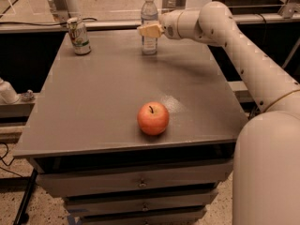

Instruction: Move blue plastic bottle near apple

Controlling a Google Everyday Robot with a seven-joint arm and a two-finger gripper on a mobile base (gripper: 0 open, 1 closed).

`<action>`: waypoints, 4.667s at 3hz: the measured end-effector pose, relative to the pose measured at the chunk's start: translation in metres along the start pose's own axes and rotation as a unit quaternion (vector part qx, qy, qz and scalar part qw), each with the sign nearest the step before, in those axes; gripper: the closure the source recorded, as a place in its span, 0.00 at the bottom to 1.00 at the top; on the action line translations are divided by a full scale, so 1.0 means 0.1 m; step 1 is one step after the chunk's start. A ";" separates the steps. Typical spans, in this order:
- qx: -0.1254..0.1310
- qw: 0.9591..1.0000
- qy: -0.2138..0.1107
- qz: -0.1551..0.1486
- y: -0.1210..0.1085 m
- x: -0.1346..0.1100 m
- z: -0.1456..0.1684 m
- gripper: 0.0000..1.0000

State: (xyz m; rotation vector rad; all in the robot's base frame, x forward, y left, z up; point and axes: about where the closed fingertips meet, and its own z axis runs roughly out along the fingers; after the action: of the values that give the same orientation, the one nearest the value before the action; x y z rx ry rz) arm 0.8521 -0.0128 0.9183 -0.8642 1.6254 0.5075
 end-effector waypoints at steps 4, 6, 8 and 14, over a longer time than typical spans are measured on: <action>-0.047 0.998 -0.051 0.004 0.86 -0.43 -0.98 1.00; -0.074 0.996 -0.036 0.017 1.58 -0.25 -1.36 1.00; -0.098 0.995 -0.020 0.014 1.99 -0.04 -1.59 1.00; -0.137 0.989 -0.054 -0.004 2.24 0.28 -1.77 0.58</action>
Offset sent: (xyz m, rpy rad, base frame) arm -0.0814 -0.0201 0.0545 0.0893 -0.0591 0.0727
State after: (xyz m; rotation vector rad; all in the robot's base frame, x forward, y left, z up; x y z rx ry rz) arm 0.5655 -0.0069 0.9052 -1.0267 1.4743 0.7716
